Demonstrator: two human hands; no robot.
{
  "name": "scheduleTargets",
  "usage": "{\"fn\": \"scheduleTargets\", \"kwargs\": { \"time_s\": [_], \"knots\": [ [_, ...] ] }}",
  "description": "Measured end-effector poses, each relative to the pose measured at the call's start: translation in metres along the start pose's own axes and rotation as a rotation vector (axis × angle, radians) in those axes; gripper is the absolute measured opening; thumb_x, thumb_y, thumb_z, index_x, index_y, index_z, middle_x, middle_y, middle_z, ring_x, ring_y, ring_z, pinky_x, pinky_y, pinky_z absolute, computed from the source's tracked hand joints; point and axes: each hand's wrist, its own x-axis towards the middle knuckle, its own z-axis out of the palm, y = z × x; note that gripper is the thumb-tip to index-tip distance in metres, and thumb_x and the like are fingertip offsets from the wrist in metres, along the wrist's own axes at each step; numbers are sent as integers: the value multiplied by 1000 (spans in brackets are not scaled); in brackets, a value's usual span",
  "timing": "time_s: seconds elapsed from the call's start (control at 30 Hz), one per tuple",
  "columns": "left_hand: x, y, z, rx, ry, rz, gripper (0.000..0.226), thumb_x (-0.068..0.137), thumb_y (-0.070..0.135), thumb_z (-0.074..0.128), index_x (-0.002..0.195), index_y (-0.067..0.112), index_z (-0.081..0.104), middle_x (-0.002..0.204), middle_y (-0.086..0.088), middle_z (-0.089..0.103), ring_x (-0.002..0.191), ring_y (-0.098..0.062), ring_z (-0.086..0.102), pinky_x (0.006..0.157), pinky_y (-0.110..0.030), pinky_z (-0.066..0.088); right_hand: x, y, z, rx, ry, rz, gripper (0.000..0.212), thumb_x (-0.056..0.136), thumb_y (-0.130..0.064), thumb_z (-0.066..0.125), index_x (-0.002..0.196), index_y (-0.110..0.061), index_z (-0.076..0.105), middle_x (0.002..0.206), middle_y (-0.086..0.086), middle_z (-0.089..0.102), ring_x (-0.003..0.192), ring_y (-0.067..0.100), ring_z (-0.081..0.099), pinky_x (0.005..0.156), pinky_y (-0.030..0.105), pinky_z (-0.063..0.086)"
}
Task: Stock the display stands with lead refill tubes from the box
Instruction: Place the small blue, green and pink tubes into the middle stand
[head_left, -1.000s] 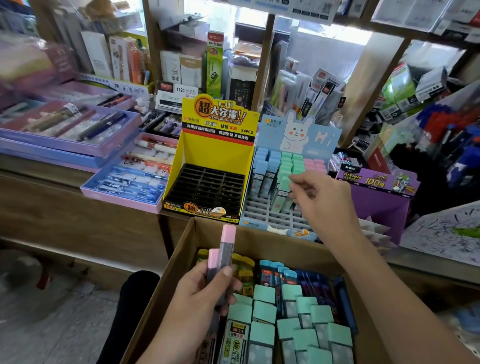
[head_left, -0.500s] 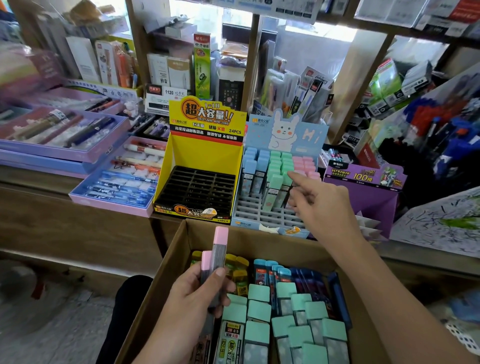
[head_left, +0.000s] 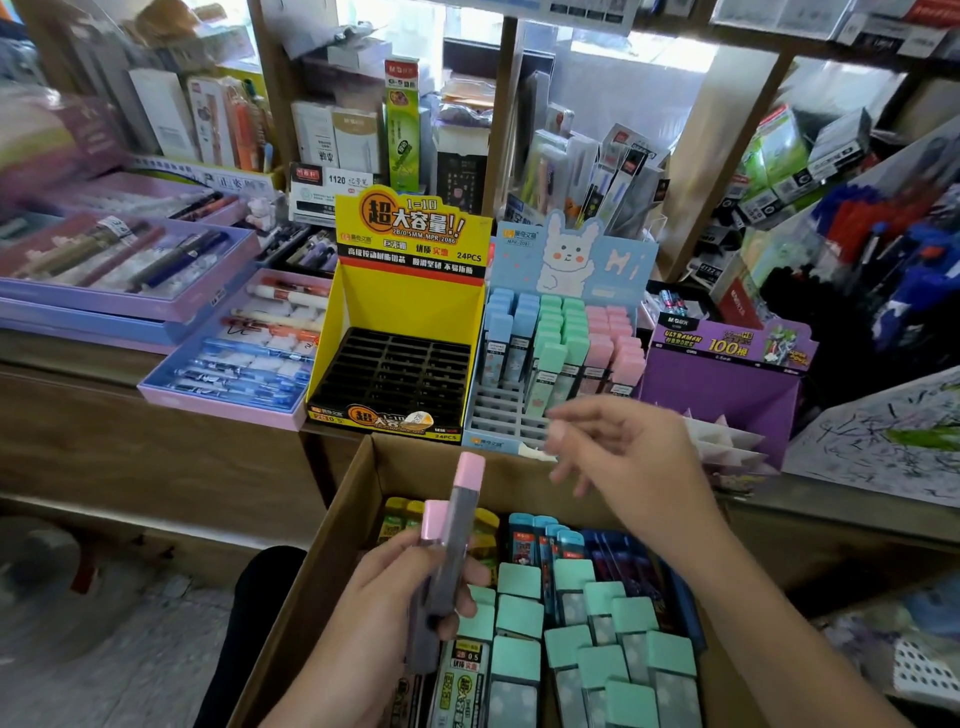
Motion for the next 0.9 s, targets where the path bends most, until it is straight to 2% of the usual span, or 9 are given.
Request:
{"fn": "scheduleTargets", "kwargs": {
  "time_s": [0.1, 0.2, 0.33, 0.5, 0.6, 0.67, 0.77, 0.83, 0.9],
  "knots": [
    [-3, -1, 2, 44, -63, -19, 29, 85, 26, 69, 110, 13, 75, 97, -25, 72, 70, -27, 64, 52, -31, 47, -18, 5, 17, 111, -181, 134, 8, 94, -31, 72, 99, -35, 76, 83, -2, 78, 63, 14, 73, 53, 21, 54],
    [-7, 0, 5, 191, -84, 13, 27, 80, 29, 75, 105, 21, 75, 91, -15, 74, 71, -22, 64, 58, -28, 49, -29, 13, 26, 276, -243, 214, 14, 91, -42, 75, 103, -36, 76, 81, 6, 77, 59, 18, 69, 52, 23, 51],
    [-10, 2, 8, 273, -78, 31, 18, 78, 18, 83, 94, 24, 76, 72, 2, 71, 66, -10, 69, 62, -20, 55, -30, 19, 25, 389, -228, 236, 11, 91, -23, 78, 102, -25, 78, 85, 10, 78, 62, 21, 70, 53, 23, 53],
    [-11, 2, 10, 337, -77, 98, 17, 77, 11, 79, 85, 25, 76, 66, 6, 70, 61, -3, 68, 58, -15, 53, -30, 21, 23, 431, -217, 226, 22, 90, -9, 78, 112, -13, 76, 87, 14, 77, 67, 23, 71, 57, 25, 55],
    [-7, -1, 6, 327, -53, 71, 19, 72, 26, 84, 89, 23, 76, 67, 4, 66, 59, -7, 64, 58, -18, 51, -30, 21, 21, 457, -195, 213, 23, 88, -6, 79, 110, -9, 73, 88, 18, 78, 69, 25, 72, 57, 26, 56],
    [-5, -4, 2, 295, 1, 37, 34, 72, 44, 85, 96, 22, 77, 71, -3, 62, 59, -14, 57, 59, -24, 48, -28, 20, 19, 467, -179, 200, 18, 87, -8, 80, 103, -10, 75, 88, 18, 78, 69, 25, 73, 58, 27, 57],
    [-2, -5, 0, 225, 76, 1, 42, 82, 51, 74, 103, 14, 77, 73, -8, 63, 60, -19, 54, 54, -29, 44, -25, 16, 10, 452, -124, 156, 16, 84, -15, 81, 99, -17, 78, 89, 14, 79, 71, 23, 73, 63, 28, 61],
    [6, -4, 4, 110, 121, -82, 41, 96, 41, 57, 105, 5, 76, 73, -13, 68, 55, -20, 56, 45, -29, 45, -20, 13, 0, 422, -70, 108, 16, 84, -19, 82, 100, -20, 79, 90, 12, 79, 73, 23, 73, 65, 28, 61],
    [5, -3, 4, 13, 98, -147, 40, 105, 24, 43, 103, -3, 72, 69, -17, 69, 47, -20, 55, 36, -26, 42, -15, 8, -12, 396, 6, 36, 16, 84, -20, 79, 100, -21, 79, 89, 10, 79, 73, 23, 72, 66, 25, 60]
  ]
}}
